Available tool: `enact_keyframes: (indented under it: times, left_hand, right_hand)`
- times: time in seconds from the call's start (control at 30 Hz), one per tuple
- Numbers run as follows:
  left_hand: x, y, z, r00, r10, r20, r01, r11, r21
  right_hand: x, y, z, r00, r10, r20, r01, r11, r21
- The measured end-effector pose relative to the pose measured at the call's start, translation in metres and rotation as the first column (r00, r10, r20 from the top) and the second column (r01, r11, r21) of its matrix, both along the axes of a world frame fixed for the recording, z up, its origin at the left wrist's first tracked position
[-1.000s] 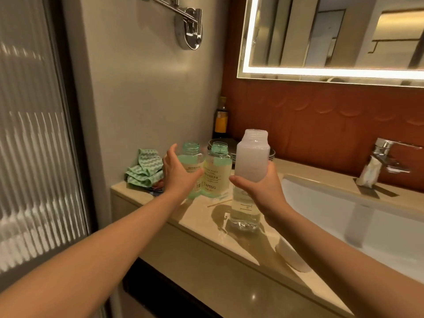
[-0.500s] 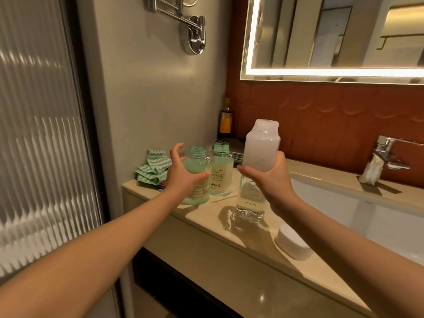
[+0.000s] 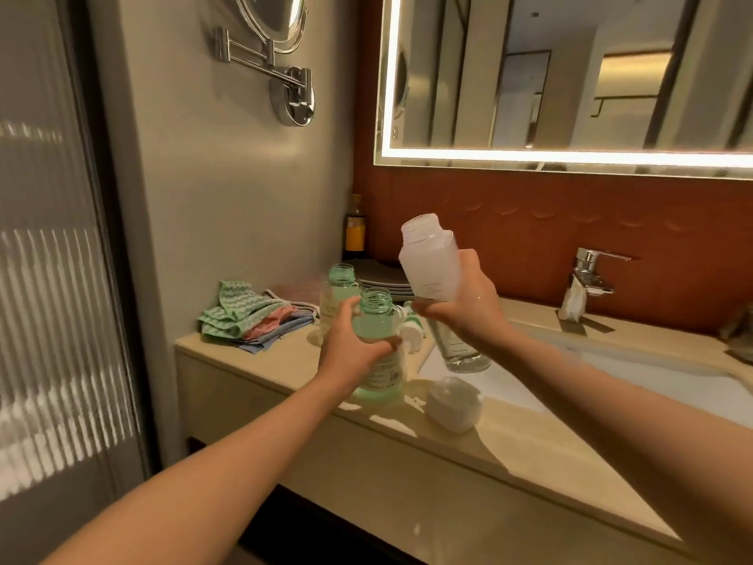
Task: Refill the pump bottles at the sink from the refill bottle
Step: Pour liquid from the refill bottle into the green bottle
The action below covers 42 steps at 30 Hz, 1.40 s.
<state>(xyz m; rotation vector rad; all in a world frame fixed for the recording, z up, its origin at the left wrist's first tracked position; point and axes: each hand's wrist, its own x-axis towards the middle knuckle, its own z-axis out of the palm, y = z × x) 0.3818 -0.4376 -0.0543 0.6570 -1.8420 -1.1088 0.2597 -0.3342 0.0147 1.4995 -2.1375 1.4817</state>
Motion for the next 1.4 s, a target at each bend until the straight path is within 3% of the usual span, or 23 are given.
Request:
enact_keyframes:
  times: [0.23,0.6,1.03,1.4]
  left_hand:
    - [-0.016,0.008,0.002,1.000,-0.018,0.005,0.018,1.000,-0.014]
    - [-0.017,0.004,-0.006,0.999,-0.026,0.021,0.027,0.999,-0.033]
    - [-0.017,0.003,-0.009,0.998,-0.055,0.033,0.056,0.998,-0.012]
    - [-0.017,0.002,-0.008,0.997,-0.057,0.053,0.058,0.998,-0.014]
  right_hand:
    - [-0.022,0.017,-0.009,0.974,-0.087,-0.210,0.128,0.973,0.193]
    - [-0.025,0.017,-0.012,0.895,-0.121,-0.430,0.282,0.899,0.334]
    - [-0.019,0.017,-0.001,0.777,-0.158,-0.609,0.440,0.828,0.346]
    - [-0.016,0.014,0.011,0.724,-0.109,-0.681,0.451,0.822,0.347]
